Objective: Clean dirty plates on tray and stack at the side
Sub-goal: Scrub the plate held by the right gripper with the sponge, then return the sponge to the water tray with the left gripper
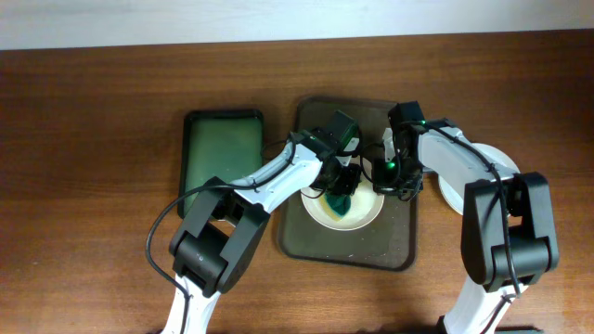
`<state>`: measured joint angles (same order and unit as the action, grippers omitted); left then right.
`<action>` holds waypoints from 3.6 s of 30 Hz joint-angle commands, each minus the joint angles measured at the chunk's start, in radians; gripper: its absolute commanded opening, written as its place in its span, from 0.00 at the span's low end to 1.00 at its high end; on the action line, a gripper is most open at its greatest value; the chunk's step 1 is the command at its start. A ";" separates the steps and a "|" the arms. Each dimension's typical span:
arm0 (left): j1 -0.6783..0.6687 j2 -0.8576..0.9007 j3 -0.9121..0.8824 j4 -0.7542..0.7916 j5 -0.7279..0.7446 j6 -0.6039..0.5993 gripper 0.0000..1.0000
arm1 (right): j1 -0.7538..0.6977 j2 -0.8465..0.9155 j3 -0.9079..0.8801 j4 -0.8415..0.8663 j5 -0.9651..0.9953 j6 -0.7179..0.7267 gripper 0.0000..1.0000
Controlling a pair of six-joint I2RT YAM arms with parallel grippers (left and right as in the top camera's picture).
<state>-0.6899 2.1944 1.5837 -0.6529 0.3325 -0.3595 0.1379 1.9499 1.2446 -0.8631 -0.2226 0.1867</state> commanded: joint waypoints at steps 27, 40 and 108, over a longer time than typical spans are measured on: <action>0.035 0.082 0.090 -0.078 0.132 -0.037 0.00 | 0.020 0.034 -0.001 0.003 -0.013 0.004 0.04; -0.021 0.082 0.090 -0.294 -0.557 -0.037 0.00 | 0.020 0.034 -0.001 -0.012 -0.013 0.004 0.04; 0.200 -0.473 -0.050 -0.310 -0.418 -0.050 0.00 | 0.020 0.034 -0.001 -0.053 -0.013 0.004 0.04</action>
<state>-0.5652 1.8946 1.4944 -0.9119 -0.0525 -0.4198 0.1577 1.9629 1.2495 -0.9085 -0.2893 0.1978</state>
